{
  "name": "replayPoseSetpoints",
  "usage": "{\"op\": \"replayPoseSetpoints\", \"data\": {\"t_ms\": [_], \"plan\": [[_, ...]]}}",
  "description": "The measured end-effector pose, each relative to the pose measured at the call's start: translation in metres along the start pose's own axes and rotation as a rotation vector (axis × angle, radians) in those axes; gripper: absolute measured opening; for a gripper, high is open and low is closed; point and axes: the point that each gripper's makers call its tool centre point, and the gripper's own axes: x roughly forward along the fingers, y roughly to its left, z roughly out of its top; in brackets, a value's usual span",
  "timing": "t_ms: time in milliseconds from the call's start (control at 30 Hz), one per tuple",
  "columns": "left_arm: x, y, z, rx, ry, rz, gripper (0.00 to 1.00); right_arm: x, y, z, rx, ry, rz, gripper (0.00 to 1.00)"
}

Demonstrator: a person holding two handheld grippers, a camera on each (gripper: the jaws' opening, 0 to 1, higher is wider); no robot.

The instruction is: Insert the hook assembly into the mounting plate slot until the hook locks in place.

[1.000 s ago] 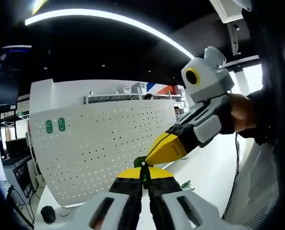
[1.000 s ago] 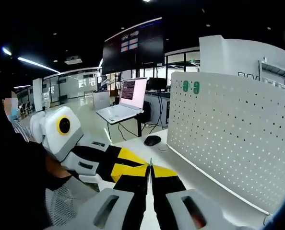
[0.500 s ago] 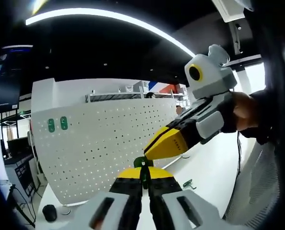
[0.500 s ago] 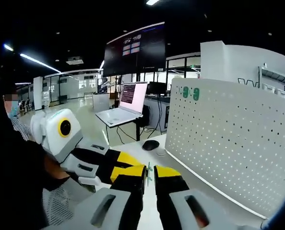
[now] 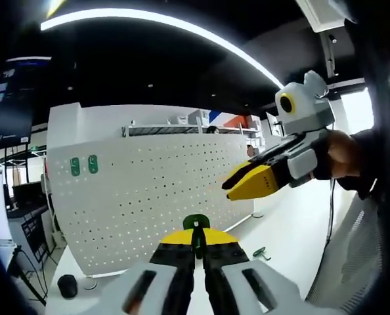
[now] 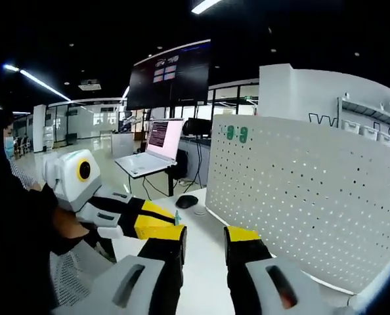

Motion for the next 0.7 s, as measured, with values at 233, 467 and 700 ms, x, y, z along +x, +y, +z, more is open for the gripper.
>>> {"op": "replayPoseSetpoints", "data": {"t_ms": [233, 467, 700], "plan": [[0.005, 0.011, 0.011, 0.006, -0.008, 0.030, 0.03, -0.011, -0.015, -0.003, 0.006, -0.017, -0.060, 0.31], [0.018, 0.035, 0.028, 0.020, -0.013, 0.064, 0.03, -0.016, -0.025, -0.012, 0.027, -0.016, -0.111, 0.44], [0.034, 0.057, 0.052, 0.048, -0.038, 0.098, 0.03, -0.020, -0.025, -0.023, 0.039, -0.011, -0.132, 0.50]]}}
